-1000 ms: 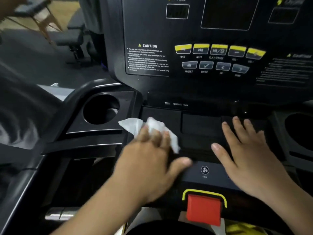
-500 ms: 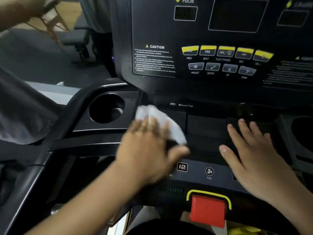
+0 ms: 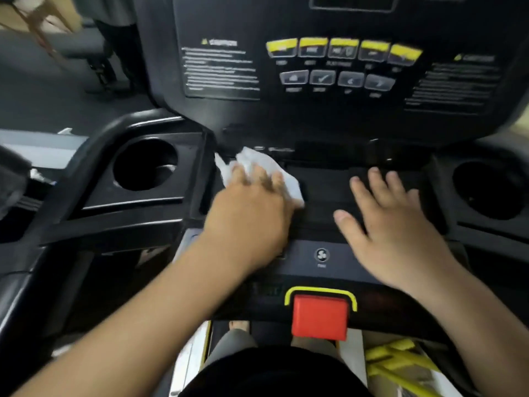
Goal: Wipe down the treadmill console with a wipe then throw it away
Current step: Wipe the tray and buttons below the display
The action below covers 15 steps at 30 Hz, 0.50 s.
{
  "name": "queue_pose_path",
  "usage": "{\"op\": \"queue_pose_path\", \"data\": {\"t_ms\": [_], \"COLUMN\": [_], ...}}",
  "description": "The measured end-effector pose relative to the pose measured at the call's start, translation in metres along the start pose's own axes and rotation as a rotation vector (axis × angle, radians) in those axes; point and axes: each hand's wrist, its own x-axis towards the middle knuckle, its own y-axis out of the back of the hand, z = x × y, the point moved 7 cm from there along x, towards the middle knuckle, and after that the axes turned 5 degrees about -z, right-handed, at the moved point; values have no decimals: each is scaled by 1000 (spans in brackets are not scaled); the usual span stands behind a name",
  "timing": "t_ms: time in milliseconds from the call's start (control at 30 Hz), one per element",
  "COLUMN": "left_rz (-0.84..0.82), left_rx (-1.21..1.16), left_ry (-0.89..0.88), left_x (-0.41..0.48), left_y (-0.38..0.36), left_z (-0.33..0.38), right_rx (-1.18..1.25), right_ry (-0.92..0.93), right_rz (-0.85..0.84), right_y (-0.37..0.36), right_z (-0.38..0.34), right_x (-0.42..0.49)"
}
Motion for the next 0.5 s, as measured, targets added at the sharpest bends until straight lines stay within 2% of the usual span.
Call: {"op": "queue_pose_path", "data": {"t_ms": [67, 100, 133, 200, 267, 300, 333, 433, 500], "left_rz": [85, 77, 56, 62, 68, -53, -99, 14, 18], "left_rx": [26, -66, -173, -179, -56, -12, 12, -118, -194], "left_ry": [-203, -260, -219, -132, -31, 25, 49, -86, -139], "left_x": [-6, -7, -5, -5, -8, -7, -4, -7, -9], "left_y": [4, -1, -7, -9, -11, -13, -13, -8, -9], "left_z": [39, 37, 21, -16, -35, -30, -17, 38, 37], "right_rx": [19, 25, 34, 51, 69, 80, 88, 106, 161], "right_ry": [-13, -9, -1, 8, 19, 24, 27, 37, 59], "right_rz": [-9, -16, -14, -12, -9, -1, 1, -2, 2], "right_y": [0, 0, 0, -1, -1, -1, -1, 0, 3], "right_z": [3, 3, 2, 3, 4, 4, 3, 4, 7], "right_x": [-1, -1, -1, -1, -1, -1, -2, -3, -3]}}
